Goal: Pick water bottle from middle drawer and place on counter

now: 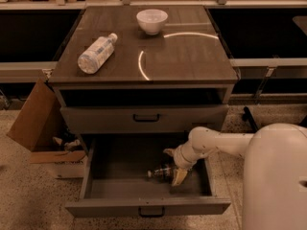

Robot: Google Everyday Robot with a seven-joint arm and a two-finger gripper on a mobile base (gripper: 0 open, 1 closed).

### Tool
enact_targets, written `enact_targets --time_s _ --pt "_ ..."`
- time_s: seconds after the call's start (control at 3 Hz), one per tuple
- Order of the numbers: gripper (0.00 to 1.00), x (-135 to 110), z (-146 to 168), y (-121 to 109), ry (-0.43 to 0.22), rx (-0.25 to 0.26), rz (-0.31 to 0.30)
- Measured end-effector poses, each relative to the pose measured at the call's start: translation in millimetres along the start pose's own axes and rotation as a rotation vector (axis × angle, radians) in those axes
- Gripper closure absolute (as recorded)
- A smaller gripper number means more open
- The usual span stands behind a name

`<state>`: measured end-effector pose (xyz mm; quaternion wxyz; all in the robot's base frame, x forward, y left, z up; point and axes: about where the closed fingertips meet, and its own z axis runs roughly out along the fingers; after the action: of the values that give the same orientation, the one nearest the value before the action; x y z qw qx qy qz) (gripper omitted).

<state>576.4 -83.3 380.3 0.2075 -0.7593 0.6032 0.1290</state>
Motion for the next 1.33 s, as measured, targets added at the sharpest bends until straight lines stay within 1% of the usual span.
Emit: enact_targets --time_s 0.33,0.67,1.0,1.33 --pt "0.41 -1 5 1 0.003 0.001 -0.001" --pt "0.72 -2 13 3 -0.011 -0.006 0.003" --pt "0.95 -5 12 4 -0.026 0.001 -0.002" --pt "1.00 -21 -35 11 -0.080 0.058 -0.045"
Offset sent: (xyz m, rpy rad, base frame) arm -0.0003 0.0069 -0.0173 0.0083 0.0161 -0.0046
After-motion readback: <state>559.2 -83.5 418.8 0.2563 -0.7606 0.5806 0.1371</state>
